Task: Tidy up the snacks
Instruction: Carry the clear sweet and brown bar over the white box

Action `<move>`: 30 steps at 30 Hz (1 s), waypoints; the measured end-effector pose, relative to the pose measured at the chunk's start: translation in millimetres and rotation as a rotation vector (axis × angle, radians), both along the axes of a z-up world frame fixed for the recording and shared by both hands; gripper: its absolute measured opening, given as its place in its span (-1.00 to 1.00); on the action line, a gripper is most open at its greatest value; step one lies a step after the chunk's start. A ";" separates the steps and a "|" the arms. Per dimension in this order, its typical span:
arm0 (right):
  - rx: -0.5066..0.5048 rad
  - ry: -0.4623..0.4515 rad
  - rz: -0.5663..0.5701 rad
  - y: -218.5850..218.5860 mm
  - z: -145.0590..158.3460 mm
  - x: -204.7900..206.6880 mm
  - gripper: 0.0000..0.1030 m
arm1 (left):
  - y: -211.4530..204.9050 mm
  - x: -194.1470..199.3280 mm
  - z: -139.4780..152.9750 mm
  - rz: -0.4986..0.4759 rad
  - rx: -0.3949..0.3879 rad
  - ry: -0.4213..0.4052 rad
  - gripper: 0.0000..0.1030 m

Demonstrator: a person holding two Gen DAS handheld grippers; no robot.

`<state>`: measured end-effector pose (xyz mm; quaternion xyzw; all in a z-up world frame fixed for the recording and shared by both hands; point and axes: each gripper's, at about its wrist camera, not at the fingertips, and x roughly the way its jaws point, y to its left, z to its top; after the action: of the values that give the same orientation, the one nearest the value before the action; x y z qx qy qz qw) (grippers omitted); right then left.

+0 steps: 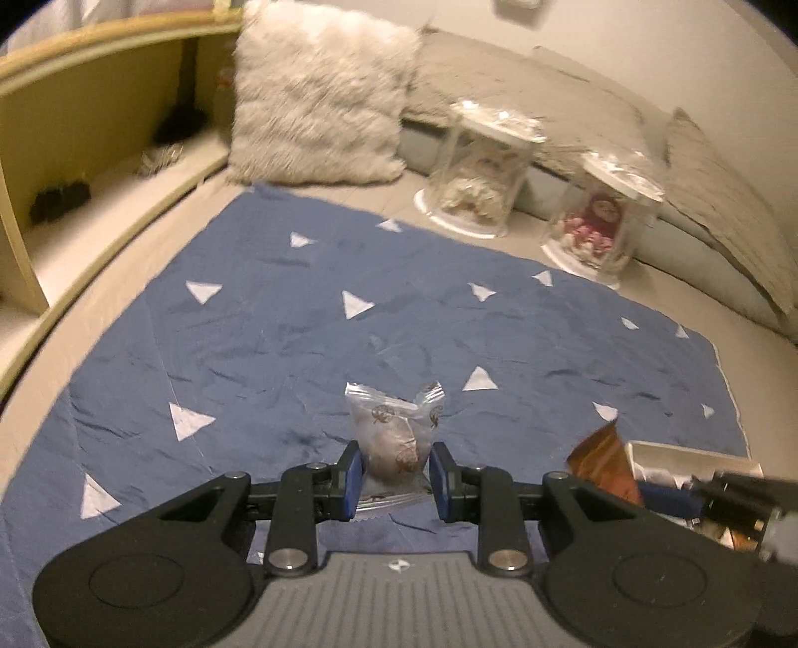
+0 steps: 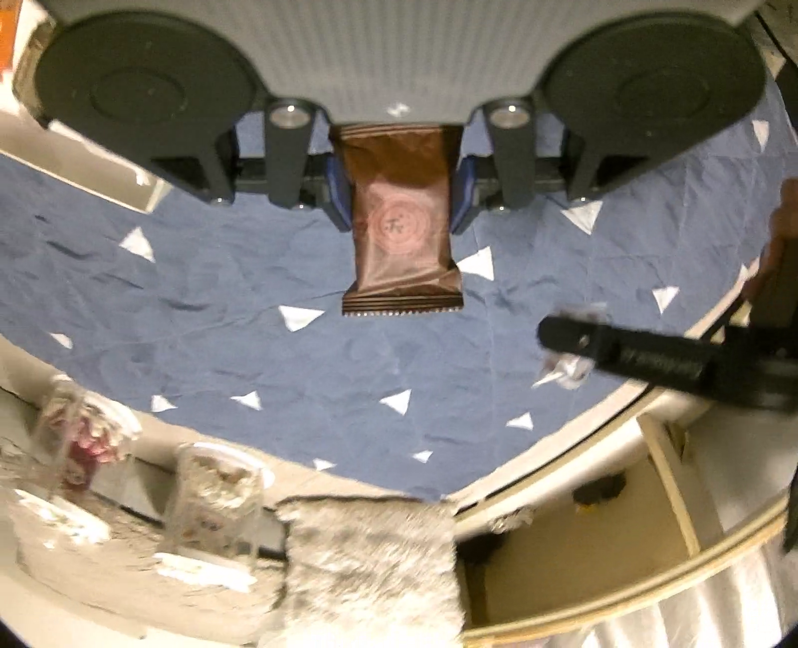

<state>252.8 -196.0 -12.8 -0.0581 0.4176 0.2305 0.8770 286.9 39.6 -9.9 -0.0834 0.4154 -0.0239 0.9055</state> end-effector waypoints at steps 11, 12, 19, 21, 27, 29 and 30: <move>0.022 -0.049 -0.119 -36.6 21.2 -31.6 -0.09 | -46.4 -45.3 20.0 -0.126 0.055 -0.054 -0.42; 0.024 -0.051 -0.128 -40.5 22.7 -34.3 -0.09 | -51.7 -48.2 21.4 -0.138 0.057 -0.058 -0.42; 0.060 -0.074 -0.217 -84.8 35.8 -51.5 -0.09 | -89.1 -61.2 30.0 -0.213 0.017 -0.094 -0.41; 0.069 -0.080 -0.242 -98.0 37.8 -57.0 -0.09 | -99.9 -63.8 31.8 -0.233 0.008 -0.105 -0.41; 0.077 -0.099 -0.318 -141.0 42.0 -71.8 -0.09 | -133.8 -67.2 31.9 -0.308 -0.034 -0.115 -0.41; 0.076 -0.100 -0.346 -155.9 40.1 -73.0 -0.09 | -145.8 -66.1 29.9 -0.331 -0.053 -0.114 -0.41; 0.078 -0.096 -0.360 -166.5 39.0 -75.4 -0.09 | -152.1 -64.9 27.8 -0.346 -0.073 -0.111 -0.41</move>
<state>177.5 -362.5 26.2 0.0408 0.3695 0.0828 0.9247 222.0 -112.5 17.8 -0.0419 0.3719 -0.1987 0.9058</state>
